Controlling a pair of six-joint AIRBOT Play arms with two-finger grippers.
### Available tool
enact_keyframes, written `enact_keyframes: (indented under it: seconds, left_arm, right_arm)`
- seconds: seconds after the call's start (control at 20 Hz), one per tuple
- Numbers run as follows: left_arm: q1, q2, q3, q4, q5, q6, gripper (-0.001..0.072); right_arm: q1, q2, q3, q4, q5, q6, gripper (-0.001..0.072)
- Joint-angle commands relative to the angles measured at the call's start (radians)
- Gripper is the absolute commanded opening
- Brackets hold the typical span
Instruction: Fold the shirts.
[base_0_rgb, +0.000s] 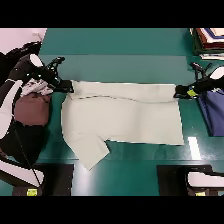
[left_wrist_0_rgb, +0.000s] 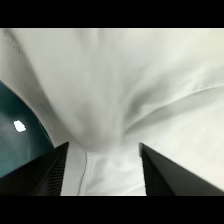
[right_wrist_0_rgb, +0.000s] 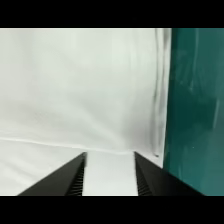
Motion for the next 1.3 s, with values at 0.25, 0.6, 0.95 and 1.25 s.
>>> enact_keyframes:
  seconds: [0.25, 0.6, 0.95, 1.25]
  left_arm:
    - [-0.001, 0.29, -0.317, 0.07, -0.071, -0.124, 0.0537]
    - [-0.001, 0.822, -0.91, 0.044, -0.109, -0.275, 0.0538]
    - [-0.063, 0.872, -1.072, -0.125, -0.01, -0.274, 0.0538]
    - [-0.093, 0.871, -1.12, -0.145, 0.093, -0.293, 0.0538]
  right_arm:
    - [-0.156, 0.205, -0.09, 0.069, 0.135, -0.03, 0.0381]
    - [-0.224, 0.316, -0.179, 0.079, 0.117, -0.069, 0.038]
    - [-0.157, 0.315, -0.179, 0.077, 0.093, -0.068, 0.038]
    - [-0.151, 0.315, -0.179, 0.078, 0.105, -0.068, 0.038]
